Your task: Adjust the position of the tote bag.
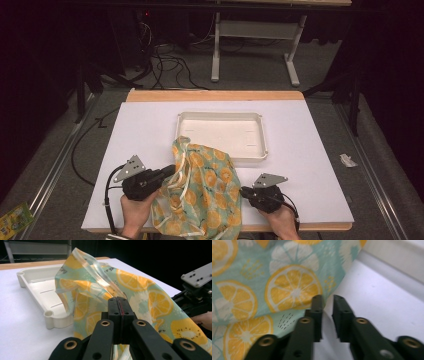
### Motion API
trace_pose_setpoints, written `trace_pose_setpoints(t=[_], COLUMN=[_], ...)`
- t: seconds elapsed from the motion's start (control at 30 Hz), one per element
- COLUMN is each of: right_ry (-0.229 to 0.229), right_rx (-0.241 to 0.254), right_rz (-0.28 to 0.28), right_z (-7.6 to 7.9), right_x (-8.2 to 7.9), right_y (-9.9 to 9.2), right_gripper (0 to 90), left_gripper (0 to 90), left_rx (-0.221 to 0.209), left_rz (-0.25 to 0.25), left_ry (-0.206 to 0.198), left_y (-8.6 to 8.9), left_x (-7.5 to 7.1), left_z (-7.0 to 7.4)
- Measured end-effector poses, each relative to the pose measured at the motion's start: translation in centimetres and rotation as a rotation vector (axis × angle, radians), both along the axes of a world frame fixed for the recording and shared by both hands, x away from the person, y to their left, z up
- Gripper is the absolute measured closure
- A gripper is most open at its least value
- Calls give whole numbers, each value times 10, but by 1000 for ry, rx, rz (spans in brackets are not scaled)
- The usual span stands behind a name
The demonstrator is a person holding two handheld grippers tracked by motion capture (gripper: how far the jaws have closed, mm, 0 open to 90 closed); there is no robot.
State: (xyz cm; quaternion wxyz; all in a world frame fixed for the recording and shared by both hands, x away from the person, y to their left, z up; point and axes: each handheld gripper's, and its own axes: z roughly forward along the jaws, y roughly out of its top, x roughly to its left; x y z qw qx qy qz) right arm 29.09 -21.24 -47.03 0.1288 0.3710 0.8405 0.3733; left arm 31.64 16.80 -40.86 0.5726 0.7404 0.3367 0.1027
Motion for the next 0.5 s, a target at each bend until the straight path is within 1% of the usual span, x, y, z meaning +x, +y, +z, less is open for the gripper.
trace_pose_setpoints(t=[0.13,0.3,0.4,0.5], right_ry=[-27,-55,-60,-66], right_rx=[34,85,119,135], right_rz=[-2,57,93,115], right_z=[12,33,44,50], right_x=[-7,-22,-30,-33], right_y=[-2,6,15,23], right_gripper=[703,652,630,603], left_gripper=[900,900,900,900], left_rx=[1,2,-3,-1], left_rz=[3,5,5,4], left_ry=[-3,-2,-1,1], left_y=[1,1,1,1], left_x=[0,-1,-1,-1], left_z=[0,0,-1,-1])
